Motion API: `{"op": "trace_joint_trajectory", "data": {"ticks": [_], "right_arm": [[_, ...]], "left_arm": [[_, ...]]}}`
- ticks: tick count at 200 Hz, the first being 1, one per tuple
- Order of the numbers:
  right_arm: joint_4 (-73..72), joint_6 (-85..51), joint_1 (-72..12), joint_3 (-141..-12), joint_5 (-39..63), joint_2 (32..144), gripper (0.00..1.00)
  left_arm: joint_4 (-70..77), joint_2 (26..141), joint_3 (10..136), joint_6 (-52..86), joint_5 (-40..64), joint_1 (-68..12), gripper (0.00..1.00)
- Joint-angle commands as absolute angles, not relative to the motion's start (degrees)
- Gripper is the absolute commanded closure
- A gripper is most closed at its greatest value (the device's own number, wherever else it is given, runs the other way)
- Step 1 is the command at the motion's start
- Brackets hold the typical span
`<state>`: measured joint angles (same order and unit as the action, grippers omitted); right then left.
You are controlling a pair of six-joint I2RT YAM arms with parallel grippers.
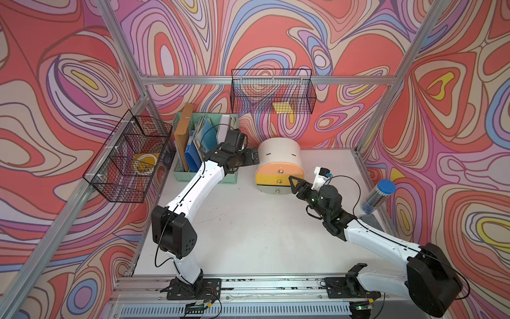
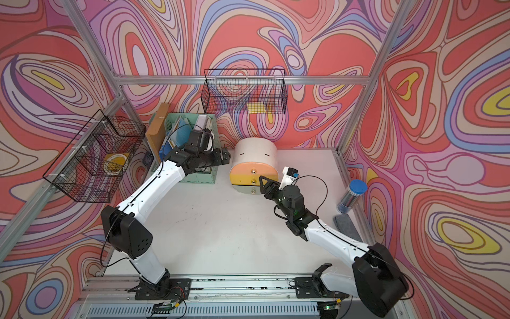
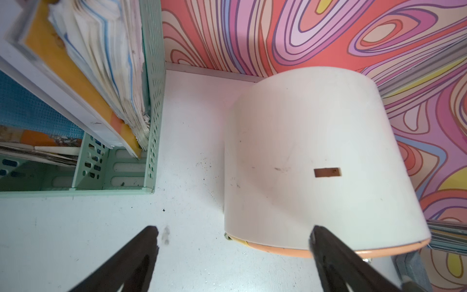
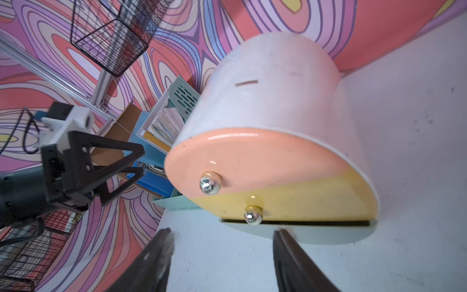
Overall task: Put the bluetooth earphones in the drawer according to color
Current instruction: Adjust the storage box at the center of the board.
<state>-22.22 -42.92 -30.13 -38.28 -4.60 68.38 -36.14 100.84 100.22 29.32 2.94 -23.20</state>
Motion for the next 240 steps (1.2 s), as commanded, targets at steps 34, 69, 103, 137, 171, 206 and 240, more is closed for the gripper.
{"op": "trace_joint_trajectory", "data": {"ticks": [34,69,103,137,171,206,240], "right_arm": [[-6.7,-36.23,-18.61,-49.67,10.56,70.06,0.19],[-7.12,-37.15,-10.96,-56.8,23.05,78.18,0.09],[-6.59,-37.03,-6.58,-64.6,29.58,88.52,0.02],[-4.91,-35.7,-4.71,-71.91,34.77,98.98,0.02],[-5.81,-35.67,-4.68,-74.98,42.27,105.24,0.02],[-14.84,-40.61,-5.34,-69.07,48.35,104.65,0.04],[-16.56,-41.29,-6.71,-64.2,49.15,101.87,0.04]], "left_arm": [[-35.51,107.93,104.1,31.09,9.25,-22.97,0.01],[-33.96,110.83,105.75,31.18,11.61,-22.92,0.01],[-32.29,112.25,106.04,31.73,15.51,-22.85,0.01],[-28.9,111.45,102.75,33.2,18.93,-22.84,0.02],[-26.17,109.98,99.0,34.35,21.17,-22.87,0.03],[-20.4,107.25,92.66,37.25,25.17,-23.67,0.04],[-17.15,103.94,86.92,38.89,26.82,-25.06,0.05]]}}
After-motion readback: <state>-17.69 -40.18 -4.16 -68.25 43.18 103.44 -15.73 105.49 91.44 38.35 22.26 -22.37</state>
